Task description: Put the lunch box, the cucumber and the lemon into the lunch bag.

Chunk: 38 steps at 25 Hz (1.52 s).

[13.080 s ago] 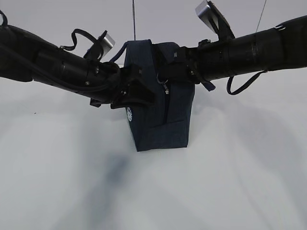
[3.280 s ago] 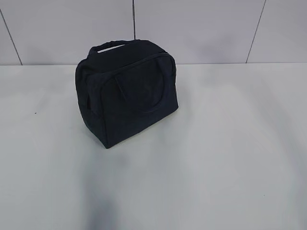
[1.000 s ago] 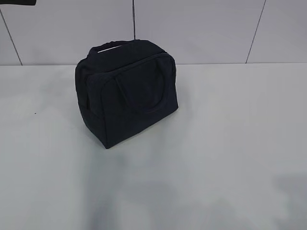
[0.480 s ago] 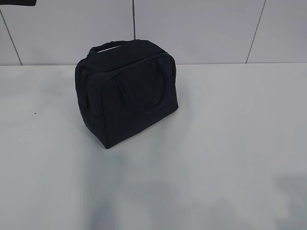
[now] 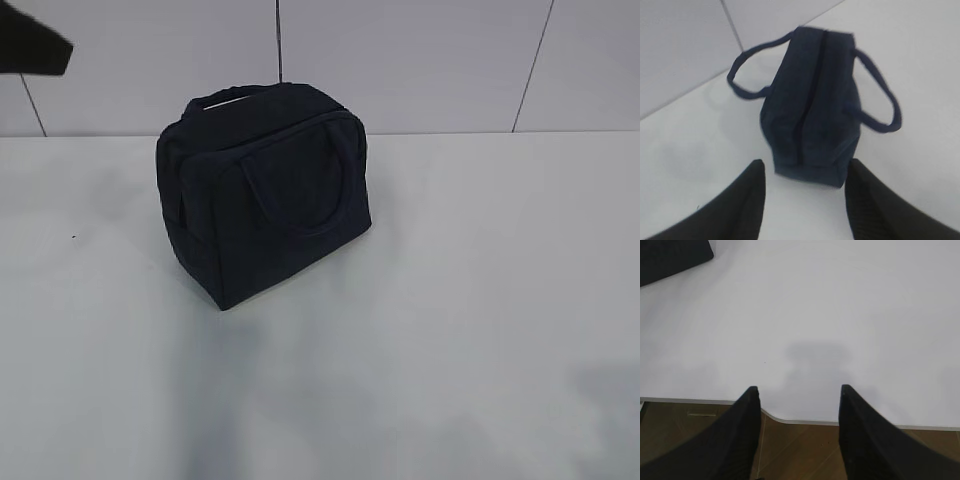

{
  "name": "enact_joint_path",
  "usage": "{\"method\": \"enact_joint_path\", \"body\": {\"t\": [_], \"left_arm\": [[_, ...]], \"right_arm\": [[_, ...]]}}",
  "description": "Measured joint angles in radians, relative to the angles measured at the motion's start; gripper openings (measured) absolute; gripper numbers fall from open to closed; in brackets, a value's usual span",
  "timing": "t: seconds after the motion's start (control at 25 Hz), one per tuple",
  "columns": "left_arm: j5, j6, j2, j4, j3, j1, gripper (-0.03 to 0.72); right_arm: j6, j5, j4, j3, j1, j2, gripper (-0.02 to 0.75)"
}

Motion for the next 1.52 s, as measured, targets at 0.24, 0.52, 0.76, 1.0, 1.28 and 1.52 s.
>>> {"method": "enact_joint_path", "body": {"t": [0.24, 0.52, 0.76, 1.0, 1.28, 1.52], "left_arm": [[-0.02, -0.349, -0.1, 0.377, 0.077, 0.0, 0.377], [-0.035, -0.441, -0.335, 0.47, 0.166, 0.0, 0.377], [-0.033, -0.511, -0.572, 0.53, 0.318, 0.0, 0.377], [0.043, -0.593, -0.746, 0.565, 0.4, 0.0, 0.377], [0.128, -0.687, -0.912, 0.575, 0.459, 0.0, 0.377], [0.225, -0.737, -1.078, 0.575, 0.529, 0.0, 0.377]], "right_arm": [[0.002, 0.0, 0.0, 0.0, 0.0, 0.0, 0.383], [0.002, 0.0, 0.0, 0.0, 0.0, 0.0, 0.383], [0.002, 0.0, 0.0, 0.0, 0.0, 0.0, 0.383], [0.002, 0.0, 0.0, 0.0, 0.0, 0.0, 0.383], [0.002, 0.0, 0.0, 0.0, 0.0, 0.0, 0.383], [0.002, 0.0, 0.0, 0.0, 0.0, 0.0, 0.383]]}}
